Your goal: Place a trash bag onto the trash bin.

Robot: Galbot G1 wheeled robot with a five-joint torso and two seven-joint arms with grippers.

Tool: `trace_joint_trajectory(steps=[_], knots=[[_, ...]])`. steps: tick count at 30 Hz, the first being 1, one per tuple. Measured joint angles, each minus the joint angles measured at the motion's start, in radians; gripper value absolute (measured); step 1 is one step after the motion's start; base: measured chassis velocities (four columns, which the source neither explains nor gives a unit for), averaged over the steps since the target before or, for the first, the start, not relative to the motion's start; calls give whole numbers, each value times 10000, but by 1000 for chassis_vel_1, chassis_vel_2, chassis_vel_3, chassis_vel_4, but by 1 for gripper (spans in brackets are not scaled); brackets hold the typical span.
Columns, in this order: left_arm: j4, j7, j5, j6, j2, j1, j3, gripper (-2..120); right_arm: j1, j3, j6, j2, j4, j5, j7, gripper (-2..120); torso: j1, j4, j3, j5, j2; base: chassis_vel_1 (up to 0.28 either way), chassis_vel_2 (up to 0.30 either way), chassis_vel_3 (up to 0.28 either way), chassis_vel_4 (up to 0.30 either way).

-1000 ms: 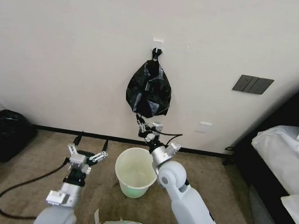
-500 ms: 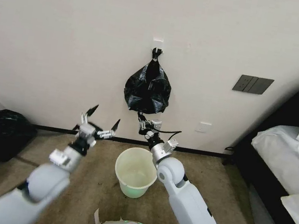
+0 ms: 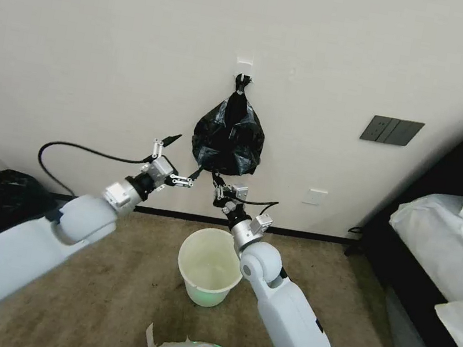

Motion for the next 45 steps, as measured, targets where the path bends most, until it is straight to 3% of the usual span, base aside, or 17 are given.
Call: trace_joint_trajectory(steps=[6, 12, 22, 25, 35, 39, 42, 45], knots=[[681, 129, -97, 214, -46, -2456, 2045, 100, -34, 33, 59, -57, -17, -41, -27, 0, 0, -3, -1, 3, 0, 0, 0, 0, 0], [1098, 294, -121, 358, -211, -3691, 3394, 100, -49, 40, 100, -93, -36, -44, -44, 0, 0, -3, -1, 2, 0, 0, 0, 0, 0], [1853, 467, 99, 317, -726, -4820, 4555, 100, -66, 41, 170, -79, -93, -58, -85, 0, 0, -4, -1, 3, 0, 0, 0, 0, 0], [1977, 543, 117, 303, -869, -4895, 4642, 95, -70, 41, 178, -81, -94, -63, -88, 0, 0, -2, -1, 4, 0, 0, 0, 0, 0], [2534, 811, 239, 210, -1034, -5382, 5099, 56, -87, 25, 204, -65, -91, -105, -99, 0, 0, -3, -1, 3, 0, 0, 0, 0, 0], [2554, 832, 305, 238, -990, -5412, 5174, 51, -84, 23, 204, -63, -92, -105, -99, 0, 0, -2, -1, 3, 0, 0, 0, 0, 0], [2603, 854, 549, 483, -915, -5500, 5322, 31, -60, 18, 206, -48, -93, -104, -100, 0, 0, 0, -1, 2, 0, 0, 0, 0, 0], [2631, 845, 627, 715, -910, -5616, 5386, 22, -54, 16, 206, -49, -93, -100, -100, 0, 0, -1, -1, 2, 0, 0, 0, 0, 0]])
